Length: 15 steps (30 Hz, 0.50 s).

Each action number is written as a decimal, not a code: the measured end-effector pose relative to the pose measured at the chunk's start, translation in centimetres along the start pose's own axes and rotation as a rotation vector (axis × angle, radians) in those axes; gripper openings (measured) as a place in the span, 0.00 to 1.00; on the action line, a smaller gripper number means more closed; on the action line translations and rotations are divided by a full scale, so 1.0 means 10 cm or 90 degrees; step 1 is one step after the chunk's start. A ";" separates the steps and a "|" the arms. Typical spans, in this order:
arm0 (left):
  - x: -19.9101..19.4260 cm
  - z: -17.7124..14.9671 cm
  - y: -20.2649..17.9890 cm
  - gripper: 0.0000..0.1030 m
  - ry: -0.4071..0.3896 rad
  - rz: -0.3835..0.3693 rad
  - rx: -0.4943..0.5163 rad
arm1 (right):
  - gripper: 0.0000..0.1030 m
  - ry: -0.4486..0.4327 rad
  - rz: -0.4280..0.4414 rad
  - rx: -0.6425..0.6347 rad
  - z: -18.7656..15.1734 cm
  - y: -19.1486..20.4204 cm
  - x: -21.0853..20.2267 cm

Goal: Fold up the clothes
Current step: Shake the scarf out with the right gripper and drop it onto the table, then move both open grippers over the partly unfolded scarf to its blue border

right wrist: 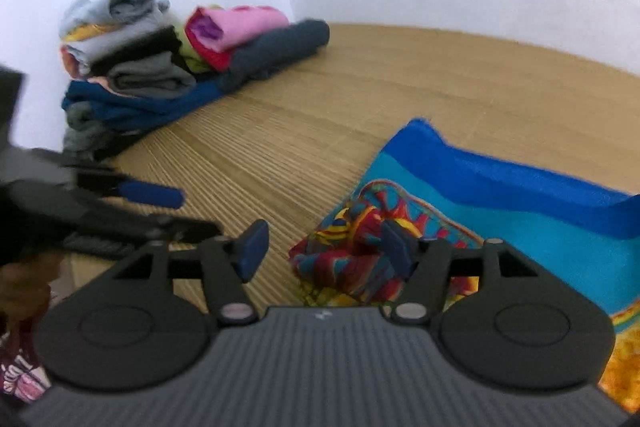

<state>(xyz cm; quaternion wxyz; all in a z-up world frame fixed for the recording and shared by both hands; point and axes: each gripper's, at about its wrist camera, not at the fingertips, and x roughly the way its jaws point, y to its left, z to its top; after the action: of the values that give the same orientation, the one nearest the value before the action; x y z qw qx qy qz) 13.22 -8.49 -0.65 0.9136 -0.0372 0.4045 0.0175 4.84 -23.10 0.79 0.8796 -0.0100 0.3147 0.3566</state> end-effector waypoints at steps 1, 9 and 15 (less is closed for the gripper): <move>0.00 0.05 -0.01 0.59 -0.008 -0.012 0.004 | 0.63 -0.009 -0.013 0.008 -0.07 -0.02 -0.09; 0.24 0.33 -0.55 0.65 -0.003 -0.135 0.072 | 0.65 -0.024 -0.286 0.284 -0.66 -1.13 -1.06; 0.47 0.20 -0.93 0.50 0.086 -0.068 0.142 | 0.63 -0.020 -0.367 0.311 -0.95 -1.41 -1.22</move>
<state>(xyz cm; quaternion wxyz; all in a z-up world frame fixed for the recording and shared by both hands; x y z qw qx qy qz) 18.44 -17.61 -2.24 0.8825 0.0418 0.4619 -0.0784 1.91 -43.50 -2.96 0.9250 0.1176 0.3612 0.0091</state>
